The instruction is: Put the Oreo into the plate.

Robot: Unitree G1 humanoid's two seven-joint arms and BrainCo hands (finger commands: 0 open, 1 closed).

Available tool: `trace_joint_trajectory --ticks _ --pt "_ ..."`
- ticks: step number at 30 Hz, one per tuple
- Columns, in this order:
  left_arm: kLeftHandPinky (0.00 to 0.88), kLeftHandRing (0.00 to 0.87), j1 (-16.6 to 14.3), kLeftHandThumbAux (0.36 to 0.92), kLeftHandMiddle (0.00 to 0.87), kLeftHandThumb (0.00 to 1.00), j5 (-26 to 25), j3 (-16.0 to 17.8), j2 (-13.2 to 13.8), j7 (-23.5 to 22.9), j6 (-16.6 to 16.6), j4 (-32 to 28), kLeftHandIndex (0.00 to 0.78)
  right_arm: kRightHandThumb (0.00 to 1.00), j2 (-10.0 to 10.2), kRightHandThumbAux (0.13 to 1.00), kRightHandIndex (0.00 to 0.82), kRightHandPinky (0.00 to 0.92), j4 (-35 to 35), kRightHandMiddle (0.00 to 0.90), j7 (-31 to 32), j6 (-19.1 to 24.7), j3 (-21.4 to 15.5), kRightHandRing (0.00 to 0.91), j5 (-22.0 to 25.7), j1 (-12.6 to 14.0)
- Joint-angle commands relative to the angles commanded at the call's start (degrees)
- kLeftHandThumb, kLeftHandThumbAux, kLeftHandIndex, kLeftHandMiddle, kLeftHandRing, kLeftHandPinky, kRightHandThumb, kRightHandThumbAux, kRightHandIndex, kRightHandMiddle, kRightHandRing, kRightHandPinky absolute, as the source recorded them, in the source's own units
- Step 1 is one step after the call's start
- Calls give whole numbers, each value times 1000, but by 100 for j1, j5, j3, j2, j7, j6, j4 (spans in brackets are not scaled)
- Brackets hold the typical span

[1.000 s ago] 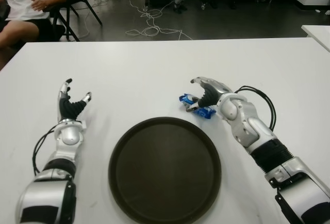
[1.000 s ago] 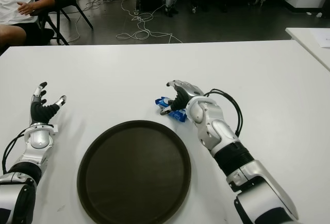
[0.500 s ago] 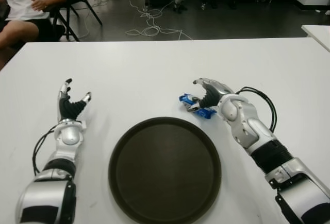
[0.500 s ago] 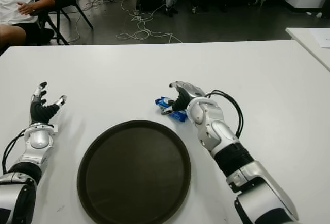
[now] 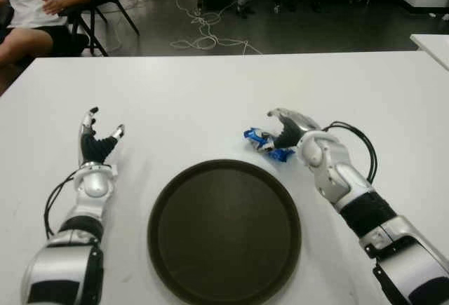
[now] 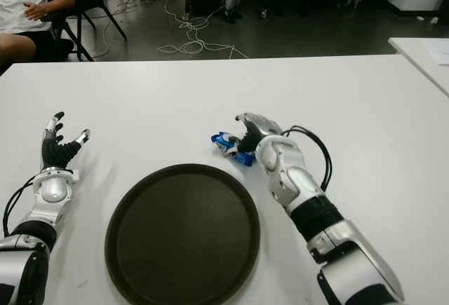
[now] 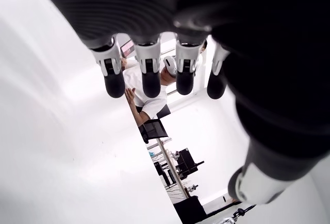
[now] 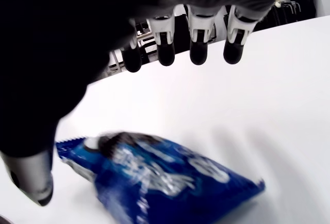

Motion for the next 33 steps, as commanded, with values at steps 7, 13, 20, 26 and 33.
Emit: trace_joint_trajectory --ticks 7,13,20,26,33 --pt "31 56 0 750 85 0 17 -13 9 9 -21 -7 63 0 48 644 0 27 87 0 -45 51 -13 0 16 -21" --pt "25 52 6 757 80 0 15 -10 2 31 -32 -15 58 0 94 639 0 38 129 0 -109 32 -60 0 64 -19" --pt "33 58 14 757 90 0 -14 13 -22 32 -68 -33 62 0 126 637 0 28 174 0 -86 59 -53 0 74 -34" --pt "41 62 12 753 92 0 -25 25 -27 38 -75 -33 65 0 160 641 0 15 185 0 37 147 -31 0 86 -41" --pt "41 64 0 753 90 0 27 -11 -5 88 -28 -7 64 0 210 643 0 18 242 0 47 89 -62 0 143 -34"
